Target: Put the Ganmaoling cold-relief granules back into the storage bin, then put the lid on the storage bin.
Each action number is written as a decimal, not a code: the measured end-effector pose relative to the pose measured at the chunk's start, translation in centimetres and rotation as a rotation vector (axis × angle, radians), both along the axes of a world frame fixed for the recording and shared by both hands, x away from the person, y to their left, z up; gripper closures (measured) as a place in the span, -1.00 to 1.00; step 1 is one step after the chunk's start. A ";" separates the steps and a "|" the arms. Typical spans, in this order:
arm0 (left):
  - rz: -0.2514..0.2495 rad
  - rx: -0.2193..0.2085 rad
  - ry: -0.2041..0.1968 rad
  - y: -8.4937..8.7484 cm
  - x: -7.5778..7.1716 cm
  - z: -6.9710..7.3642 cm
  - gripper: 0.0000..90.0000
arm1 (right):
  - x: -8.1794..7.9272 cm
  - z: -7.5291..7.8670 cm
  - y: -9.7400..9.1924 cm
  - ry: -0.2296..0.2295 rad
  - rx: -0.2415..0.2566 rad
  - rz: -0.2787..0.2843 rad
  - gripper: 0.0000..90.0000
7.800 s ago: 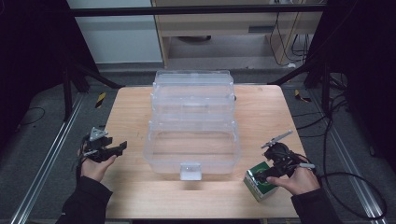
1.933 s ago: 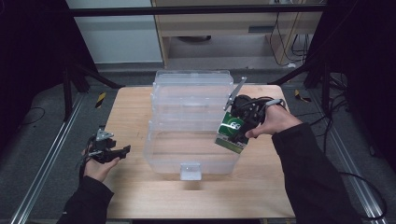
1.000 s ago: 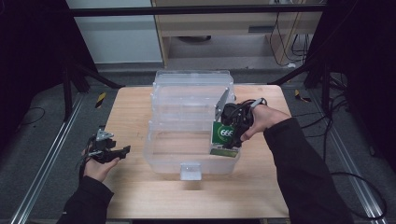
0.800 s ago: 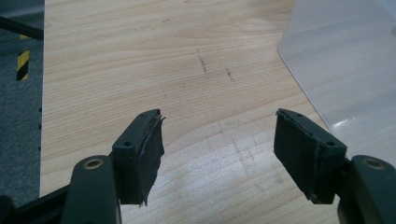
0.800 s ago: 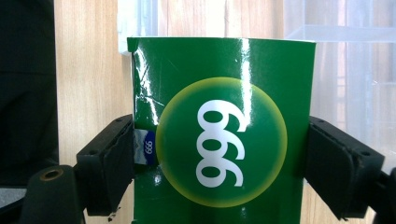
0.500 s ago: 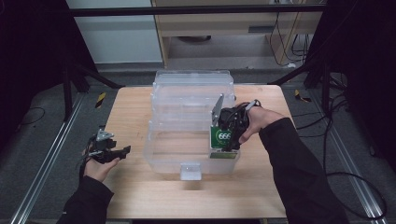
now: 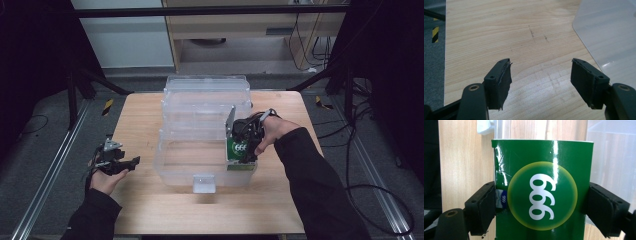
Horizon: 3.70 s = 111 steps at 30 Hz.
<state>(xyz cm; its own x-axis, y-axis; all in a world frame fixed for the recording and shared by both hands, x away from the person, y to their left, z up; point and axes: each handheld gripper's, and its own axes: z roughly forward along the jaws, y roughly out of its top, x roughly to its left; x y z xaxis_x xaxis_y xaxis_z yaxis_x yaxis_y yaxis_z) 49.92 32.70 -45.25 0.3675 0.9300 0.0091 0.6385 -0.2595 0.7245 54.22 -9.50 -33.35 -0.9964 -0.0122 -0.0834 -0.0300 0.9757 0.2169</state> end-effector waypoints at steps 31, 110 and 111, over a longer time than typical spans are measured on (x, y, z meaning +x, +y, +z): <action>-0.006 0.006 0.007 -0.2 0.0 -0.1 -0.29 | 0.1 -4.1 0.9 0.020 -0.047 -0.050 -0.62; -0.008 -0.027 -0.017 -0.2 -0.1 0.2 -0.27 | -5.0 -2.1 -1.1 0.029 0.306 -0.289 -0.62; -0.006 -0.025 -0.016 -0.2 -0.1 0.2 -0.27 | -5.0 -2.2 -0.9 0.038 0.304 -0.282 -0.63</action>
